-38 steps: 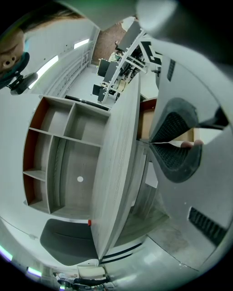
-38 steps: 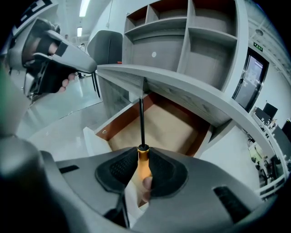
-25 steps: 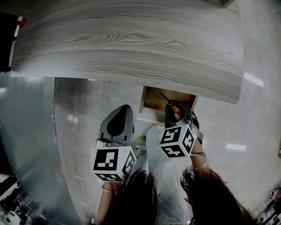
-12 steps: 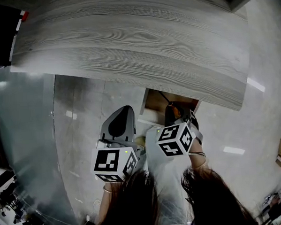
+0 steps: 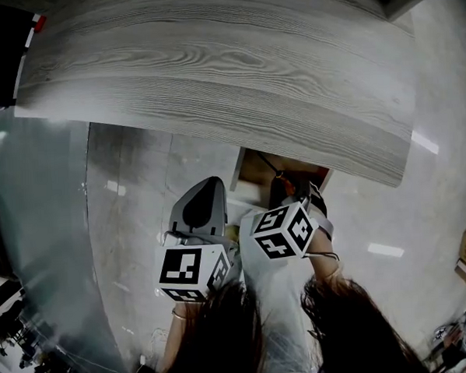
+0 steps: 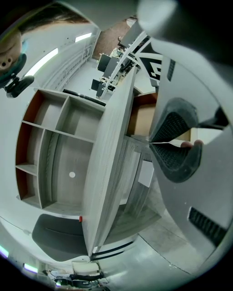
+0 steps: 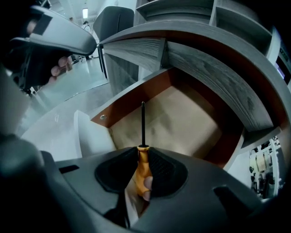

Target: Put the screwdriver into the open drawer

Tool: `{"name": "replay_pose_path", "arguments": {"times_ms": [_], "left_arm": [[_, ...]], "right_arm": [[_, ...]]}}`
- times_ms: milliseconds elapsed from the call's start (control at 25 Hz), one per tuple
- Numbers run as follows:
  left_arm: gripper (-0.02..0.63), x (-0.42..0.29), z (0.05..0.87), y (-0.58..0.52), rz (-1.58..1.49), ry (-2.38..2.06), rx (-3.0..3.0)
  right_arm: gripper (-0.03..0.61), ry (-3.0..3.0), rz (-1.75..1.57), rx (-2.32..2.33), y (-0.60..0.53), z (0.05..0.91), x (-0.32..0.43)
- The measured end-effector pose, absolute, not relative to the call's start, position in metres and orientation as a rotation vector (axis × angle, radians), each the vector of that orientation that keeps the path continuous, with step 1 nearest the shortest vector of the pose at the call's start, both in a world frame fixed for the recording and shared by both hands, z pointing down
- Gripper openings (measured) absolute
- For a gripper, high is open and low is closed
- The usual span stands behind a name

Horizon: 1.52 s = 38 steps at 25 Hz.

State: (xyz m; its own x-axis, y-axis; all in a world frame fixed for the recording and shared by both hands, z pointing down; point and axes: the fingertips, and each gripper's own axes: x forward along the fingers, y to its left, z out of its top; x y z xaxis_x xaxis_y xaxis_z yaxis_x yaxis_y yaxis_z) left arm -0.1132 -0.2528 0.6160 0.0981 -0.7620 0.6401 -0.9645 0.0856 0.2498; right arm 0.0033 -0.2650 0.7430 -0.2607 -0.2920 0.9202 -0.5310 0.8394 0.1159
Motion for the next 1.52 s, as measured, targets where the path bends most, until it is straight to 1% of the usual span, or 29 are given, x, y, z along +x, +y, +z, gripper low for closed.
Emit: {"name": "replay_pose_path", "arguments": {"times_ms": [720,920,1520], "left_arm": [[0.023,-0.112,0.627,-0.248,0.38,-1.693,1.697],[0.023,-0.111,0.628,-0.25,0.376,-1.694,1.701],[0.023,-0.111,0.622,-0.25,0.375,-1.682,1.718]], "right_arm": [[0.089,-1.794,0.254,0.545,-0.259,0.754,0.0],[0.098,-1.798,0.271,0.521,-0.254,0.757,-0.001],[0.104,-1.798,0.314,0.537,-0.249,0.75,0.001]]}}
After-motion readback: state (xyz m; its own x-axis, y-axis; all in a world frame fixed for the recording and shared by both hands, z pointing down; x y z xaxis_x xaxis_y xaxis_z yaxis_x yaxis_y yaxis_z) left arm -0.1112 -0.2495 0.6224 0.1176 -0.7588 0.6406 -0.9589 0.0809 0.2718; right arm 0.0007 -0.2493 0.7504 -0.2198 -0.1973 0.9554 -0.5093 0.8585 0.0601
